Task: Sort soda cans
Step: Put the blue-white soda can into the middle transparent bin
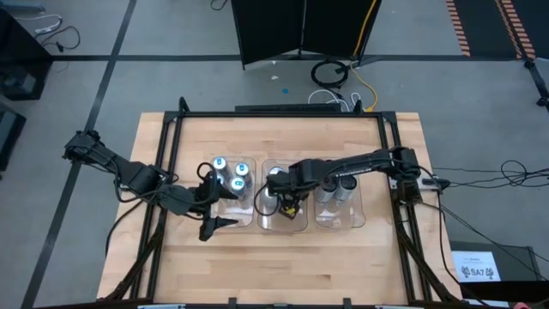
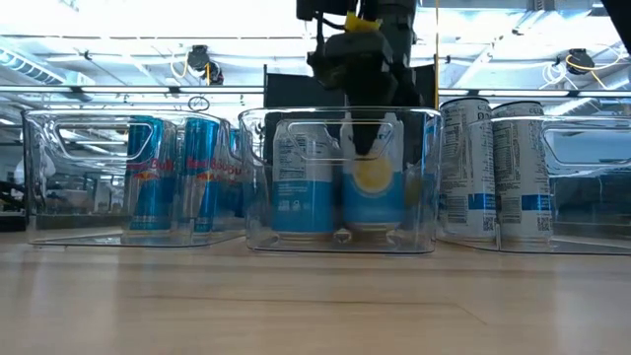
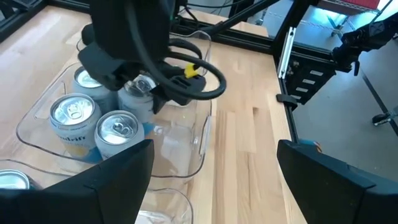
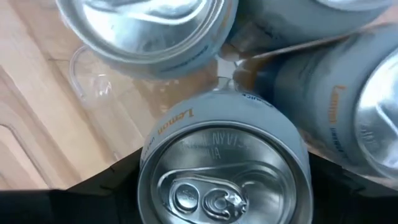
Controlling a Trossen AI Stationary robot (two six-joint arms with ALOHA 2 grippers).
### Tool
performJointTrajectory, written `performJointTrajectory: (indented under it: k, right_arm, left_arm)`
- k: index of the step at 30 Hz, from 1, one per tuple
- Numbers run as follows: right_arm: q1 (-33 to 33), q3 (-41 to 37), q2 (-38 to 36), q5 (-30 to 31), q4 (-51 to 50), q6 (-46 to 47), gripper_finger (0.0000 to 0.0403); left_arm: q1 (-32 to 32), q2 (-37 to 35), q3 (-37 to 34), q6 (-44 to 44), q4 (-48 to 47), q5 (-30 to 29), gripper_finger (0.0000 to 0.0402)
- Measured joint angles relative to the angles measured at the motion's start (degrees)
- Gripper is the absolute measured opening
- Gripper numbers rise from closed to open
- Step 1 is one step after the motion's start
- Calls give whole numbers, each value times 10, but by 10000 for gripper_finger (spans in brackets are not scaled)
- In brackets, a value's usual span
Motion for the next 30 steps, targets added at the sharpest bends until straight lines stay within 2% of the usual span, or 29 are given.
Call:
performJointTrajectory:
  k: [5,14,24,30]
  right_arm:
    - [-2,0,0,9,7,-39,297]
    - [-2,0,0,21,4,-63,348]
    - [-3,0,-1,18,0,-100,353]
    - [-7,0,-44,15,-40,-94,353]
  left_arm:
    - [0,0,0,0,0,0,350]
    - [0,0,0,-1,0,0,350]
    - [0,0,0,-1,0,0,350]
    - [0,0,0,-1,0,0,350]
